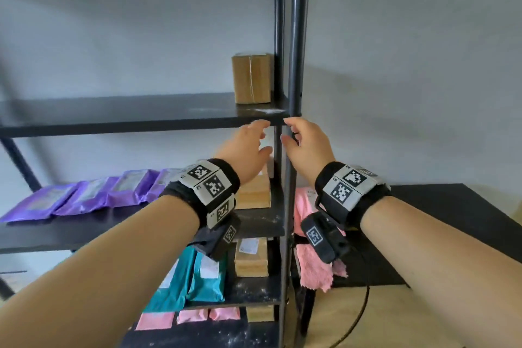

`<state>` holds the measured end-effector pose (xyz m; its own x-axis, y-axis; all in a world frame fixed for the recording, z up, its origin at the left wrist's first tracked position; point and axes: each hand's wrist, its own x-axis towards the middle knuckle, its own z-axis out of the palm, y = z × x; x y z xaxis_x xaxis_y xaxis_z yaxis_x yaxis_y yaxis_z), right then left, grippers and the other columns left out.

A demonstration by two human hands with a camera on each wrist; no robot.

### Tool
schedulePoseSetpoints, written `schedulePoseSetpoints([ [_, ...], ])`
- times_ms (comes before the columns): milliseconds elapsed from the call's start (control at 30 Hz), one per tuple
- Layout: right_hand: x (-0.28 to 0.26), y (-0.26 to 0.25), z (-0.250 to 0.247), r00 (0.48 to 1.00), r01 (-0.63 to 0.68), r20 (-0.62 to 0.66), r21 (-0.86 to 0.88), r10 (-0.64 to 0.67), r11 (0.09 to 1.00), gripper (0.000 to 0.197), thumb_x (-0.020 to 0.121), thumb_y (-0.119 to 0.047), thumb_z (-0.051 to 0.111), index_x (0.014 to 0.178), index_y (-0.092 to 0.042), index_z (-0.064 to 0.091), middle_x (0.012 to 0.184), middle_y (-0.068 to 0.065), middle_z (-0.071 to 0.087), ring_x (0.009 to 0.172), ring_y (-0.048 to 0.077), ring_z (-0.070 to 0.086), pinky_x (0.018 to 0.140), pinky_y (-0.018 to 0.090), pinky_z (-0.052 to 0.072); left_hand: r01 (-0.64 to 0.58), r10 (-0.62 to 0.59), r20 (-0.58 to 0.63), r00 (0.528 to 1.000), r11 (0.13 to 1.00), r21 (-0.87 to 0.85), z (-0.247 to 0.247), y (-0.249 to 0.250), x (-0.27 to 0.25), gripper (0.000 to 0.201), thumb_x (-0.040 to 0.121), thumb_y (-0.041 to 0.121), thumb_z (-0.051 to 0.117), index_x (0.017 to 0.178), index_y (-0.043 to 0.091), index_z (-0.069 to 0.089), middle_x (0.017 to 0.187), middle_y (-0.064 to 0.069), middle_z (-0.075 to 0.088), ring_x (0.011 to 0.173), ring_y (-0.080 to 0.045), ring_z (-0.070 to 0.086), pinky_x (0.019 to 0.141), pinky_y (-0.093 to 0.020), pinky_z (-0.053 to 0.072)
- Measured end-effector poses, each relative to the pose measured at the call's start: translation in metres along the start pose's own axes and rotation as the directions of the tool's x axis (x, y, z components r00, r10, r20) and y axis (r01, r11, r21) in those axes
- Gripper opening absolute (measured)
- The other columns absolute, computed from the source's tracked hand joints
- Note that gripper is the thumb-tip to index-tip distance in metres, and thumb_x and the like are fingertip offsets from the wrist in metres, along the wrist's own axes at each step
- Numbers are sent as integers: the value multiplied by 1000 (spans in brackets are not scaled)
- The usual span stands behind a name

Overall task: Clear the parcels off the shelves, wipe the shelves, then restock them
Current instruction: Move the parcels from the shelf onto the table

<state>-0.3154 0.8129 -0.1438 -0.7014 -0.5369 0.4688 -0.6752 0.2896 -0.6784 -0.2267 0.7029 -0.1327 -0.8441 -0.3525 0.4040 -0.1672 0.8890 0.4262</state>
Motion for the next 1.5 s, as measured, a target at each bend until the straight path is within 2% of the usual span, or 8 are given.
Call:
schedulePoseSetpoints([
  [400, 116, -72, 1, 991, 108, -83, 28, -106, 994, 39, 97, -21, 49, 135, -13, 45, 133, 7, 50, 117, 19, 52, 88, 20, 37, 103, -99, -122, 988, 994, 23, -87, -27, 87, 52, 93, 24, 53, 142, 17, 34, 133, -7, 52, 116, -22, 54, 98, -32, 43],
  [567, 195, -67, 19, 998, 15, -53, -28, -16, 1000, 44, 94, -20, 51, 137, -18, 41, 134, 12, 45, 115, 27, 52, 95, 31, 46, 148, -141, -115, 983, 987, 58, -92, -45, 153, 57, 92, 26, 55, 143, 16, 31, 135, -9, 50, 118, -22, 53, 96, -32, 44],
  [700, 246, -55, 32, 994, -100, 40, -131, 106, 986, 53, 91, -18, 51, 141, -21, 35, 139, 12, 36, 124, 32, 43, 104, 42, 41, 190, -186, -45, 981, 976, 102, -84, -58, 202, 67, 88, 29, 61, 144, 15, 29, 139, -10, 46, 120, -25, 51, 92, -33, 45],
  [833, 277, -43, 44, 978, -178, 66, -230, 198, 957, 50, 90, -18, 51, 138, -15, 38, 135, 16, 40, 117, 31, 48, 97, 34, 44, 209, -215, 29, 976, 969, 134, -75, -66, 236, 67, 86, 28, 64, 141, 10, 31, 138, -11, 45, 123, -26, 47, 92, -32, 41],
  [1033, 293, -34, 58, 963, -207, 128, -215, 238, 954, 39, 88, -17, 52, 126, -8, 51, 123, 13, 57, 111, 30, 56, 95, 35, 48, 121, -146, 107, 984, 971, 208, -66, -70, 256, 45, 88, 24, 61, 128, 10, 48, 128, -13, 55, 116, -27, 52, 91, -30, 39],
  [1133, 294, -33, 65, 965, -198, 128, -205, 227, 958, 40, 88, -18, 53, 127, -11, 52, 122, 13, 56, 109, 28, 57, 87, 26, 48, 123, -145, 96, 985, 971, 204, -63, -75, 257, 40, 86, 28, 63, 121, 11, 52, 119, -11, 59, 108, -26, 55, 87, -30, 41],
  [1333, 276, -46, 66, 979, -127, 146, -98, 141, 987, 44, 81, -26, 54, 124, -15, 52, 115, 14, 57, 96, 27, 59, 79, 32, 51, 86, -86, -7, 996, 984, 153, -83, -73, 234, 33, 87, 21, 61, 118, 12, 53, 112, -11, 61, 98, -25, 55, 78, -27, 39],
  [1500, 236, -71, 53, 999, -26, 31, 108, 23, 994, 42, 92, -27, 43, 134, -22, 47, 131, 8, 48, 94, 21, 57, 83, 27, 46, 59, -57, -137, 989, 998, 10, -101, -68, 189, 41, 85, 21, 63, 123, 13, 53, 110, -6, 62, 97, -20, 57, 75, -24, 39],
])
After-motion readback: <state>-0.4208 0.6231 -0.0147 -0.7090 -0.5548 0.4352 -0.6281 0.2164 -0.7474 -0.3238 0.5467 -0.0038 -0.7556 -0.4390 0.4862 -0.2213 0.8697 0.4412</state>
